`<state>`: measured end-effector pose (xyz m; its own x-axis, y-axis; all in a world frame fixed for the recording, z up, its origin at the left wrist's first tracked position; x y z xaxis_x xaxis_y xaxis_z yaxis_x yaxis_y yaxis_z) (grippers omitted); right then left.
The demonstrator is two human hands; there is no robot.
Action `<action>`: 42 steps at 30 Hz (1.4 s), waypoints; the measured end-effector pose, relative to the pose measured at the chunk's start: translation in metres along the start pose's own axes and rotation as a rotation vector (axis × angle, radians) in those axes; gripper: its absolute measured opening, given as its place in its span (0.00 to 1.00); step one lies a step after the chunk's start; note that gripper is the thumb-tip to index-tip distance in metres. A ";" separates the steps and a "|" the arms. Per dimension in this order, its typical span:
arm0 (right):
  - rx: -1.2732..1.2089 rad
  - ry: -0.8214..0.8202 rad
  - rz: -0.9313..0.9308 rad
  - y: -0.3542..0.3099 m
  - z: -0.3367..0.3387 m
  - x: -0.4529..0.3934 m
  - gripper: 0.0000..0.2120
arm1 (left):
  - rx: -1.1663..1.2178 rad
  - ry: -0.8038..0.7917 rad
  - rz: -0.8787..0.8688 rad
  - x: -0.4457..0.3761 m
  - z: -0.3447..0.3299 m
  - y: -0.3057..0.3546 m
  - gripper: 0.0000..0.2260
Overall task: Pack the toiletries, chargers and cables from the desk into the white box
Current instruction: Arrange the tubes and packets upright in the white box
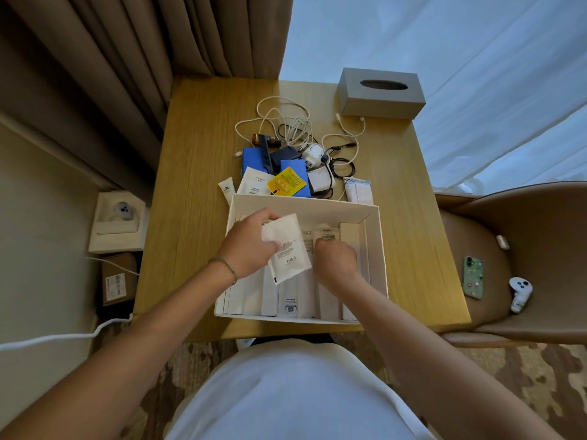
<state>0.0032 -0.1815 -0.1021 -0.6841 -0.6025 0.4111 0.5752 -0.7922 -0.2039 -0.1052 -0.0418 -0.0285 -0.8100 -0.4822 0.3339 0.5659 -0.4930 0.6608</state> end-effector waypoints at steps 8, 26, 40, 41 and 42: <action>-0.260 0.087 -0.053 0.034 0.040 0.009 0.11 | -0.329 -0.341 -0.137 -0.014 -0.088 0.019 0.17; -0.954 0.388 -0.087 0.093 0.137 -0.037 0.12 | -1.033 -0.130 -0.353 -0.010 -0.110 0.019 0.20; -0.745 0.216 -0.334 0.158 0.065 -0.152 0.30 | -0.319 0.299 -0.253 -0.025 0.009 0.088 0.05; -0.752 0.215 -0.331 0.157 0.063 -0.154 0.32 | -0.317 0.312 -0.244 -0.030 0.013 0.089 0.06; -0.787 0.208 -0.323 0.156 0.061 -0.155 0.35 | -0.310 0.323 -0.233 -0.036 0.016 0.089 0.06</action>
<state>0.2265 -0.2051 -0.1432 -0.8723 -0.2818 0.3997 -0.0847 -0.7179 -0.6910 -0.0286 -0.0562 0.0291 -0.8586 -0.5095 -0.0561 0.4350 -0.7822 0.4460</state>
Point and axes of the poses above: each hand's wrist, its own x-axis away from the middle knuckle, its own z-axis out of the back of the hand, y = z × x, the point moved 9 cm from there along -x, towards the middle knuckle, and after that the axes turned 13 degrees about -x, right-handed, at the moved point
